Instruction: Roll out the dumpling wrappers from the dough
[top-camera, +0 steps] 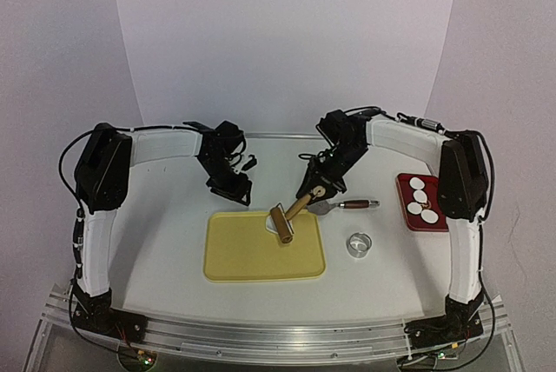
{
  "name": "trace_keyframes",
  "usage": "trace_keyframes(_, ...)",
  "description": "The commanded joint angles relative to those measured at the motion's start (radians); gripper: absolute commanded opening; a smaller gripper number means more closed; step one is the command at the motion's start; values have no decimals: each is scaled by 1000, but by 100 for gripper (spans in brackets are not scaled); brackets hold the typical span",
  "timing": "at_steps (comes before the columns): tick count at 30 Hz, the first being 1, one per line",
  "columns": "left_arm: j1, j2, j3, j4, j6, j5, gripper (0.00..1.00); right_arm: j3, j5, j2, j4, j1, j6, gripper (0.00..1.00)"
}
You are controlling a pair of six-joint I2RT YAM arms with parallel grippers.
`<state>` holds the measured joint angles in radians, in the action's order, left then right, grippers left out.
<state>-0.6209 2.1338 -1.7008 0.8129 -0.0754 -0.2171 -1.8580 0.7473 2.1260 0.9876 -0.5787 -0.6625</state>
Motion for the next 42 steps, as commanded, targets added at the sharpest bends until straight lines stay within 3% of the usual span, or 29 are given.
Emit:
trace_keyframes(1, 1, 1, -6, -34, 146, -80, 59, -19, -41, 27, -35, 2, -69, 0)
trace_keyframes(6, 1, 11, 42, -79, 194, -94, 57, 28, -110, 40, -47, 2, -97, 0)
trace_keyframes(18, 1, 18, 181, -191, 236, -7, 34, 157, -258, 62, -42, 1, -158, 0)
trace_keyframes(36, -28, -80, 376, -309, 307, 4, 1, 185, -447, 167, 42, -25, -200, 0)
trace_keyframes(42, -55, -107, 414, -337, 325, 35, 0, 128, -451, 227, 94, -33, -175, 0)
